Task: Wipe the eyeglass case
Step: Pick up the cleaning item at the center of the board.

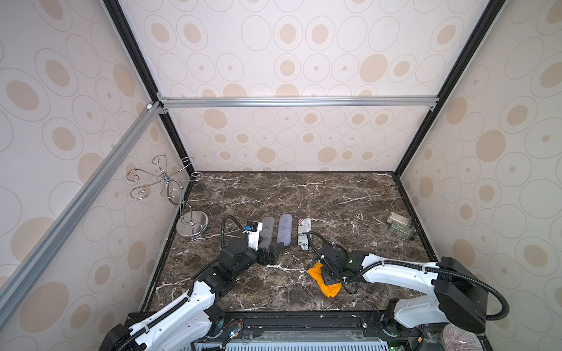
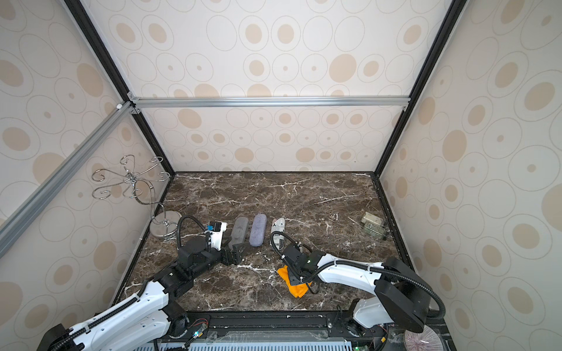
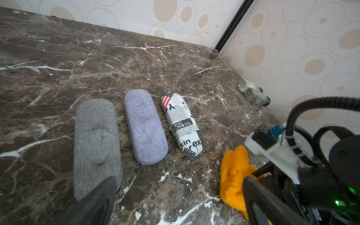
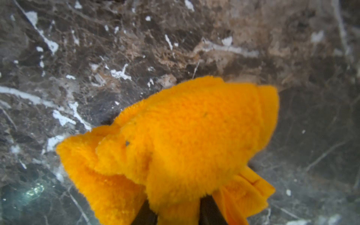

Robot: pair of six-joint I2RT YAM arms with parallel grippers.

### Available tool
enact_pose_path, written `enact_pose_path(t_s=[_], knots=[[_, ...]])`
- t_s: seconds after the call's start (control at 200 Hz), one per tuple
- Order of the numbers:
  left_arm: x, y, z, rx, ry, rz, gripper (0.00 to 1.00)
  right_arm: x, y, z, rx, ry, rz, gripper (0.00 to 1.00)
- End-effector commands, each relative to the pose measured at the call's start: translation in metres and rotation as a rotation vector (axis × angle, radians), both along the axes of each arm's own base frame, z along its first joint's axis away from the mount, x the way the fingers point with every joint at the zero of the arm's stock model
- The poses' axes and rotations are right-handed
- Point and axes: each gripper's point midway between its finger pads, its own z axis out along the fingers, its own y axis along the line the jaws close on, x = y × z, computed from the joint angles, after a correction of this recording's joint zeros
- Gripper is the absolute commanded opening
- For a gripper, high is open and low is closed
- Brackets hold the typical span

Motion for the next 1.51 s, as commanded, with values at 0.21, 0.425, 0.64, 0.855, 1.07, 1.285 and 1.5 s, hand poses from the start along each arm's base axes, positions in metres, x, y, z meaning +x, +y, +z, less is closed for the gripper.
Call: enact_pose_path(t_s=[0.21,0.425,0.64,0.855,1.07,1.285,1.5], knots=[[0.002,0.009,0.006,-0.058,0.003,0.073,0.97,0.001,-0.018,0.042,0.074,-0.142,-0.019,0.14],[0.006,-0.004,-0.004,-0.031,0.079,0.049,0.98,0.006,-0.029,0.079,0.115,-0.257,-0.012,0.09],[0.017,-0.027,-0.010,0.053,0.116,0.041,0.96,0.007,-0.043,0.104,0.091,-0.321,-0.008,0.09],[0.031,-0.059,-0.018,0.202,0.164,0.079,0.89,0.005,-0.059,0.105,0.095,-0.359,-0.055,0.08],[0.039,-0.095,-0.034,0.279,0.214,0.098,0.86,0.001,-0.065,0.104,0.129,-0.374,-0.076,0.08],[0.047,-0.114,-0.058,0.332,0.250,0.112,0.86,-0.002,-0.070,0.099,0.118,-0.365,-0.080,0.07],[0.055,-0.133,-0.072,0.384,0.248,0.104,0.85,-0.006,-0.072,0.092,0.113,-0.342,-0.084,0.07]])
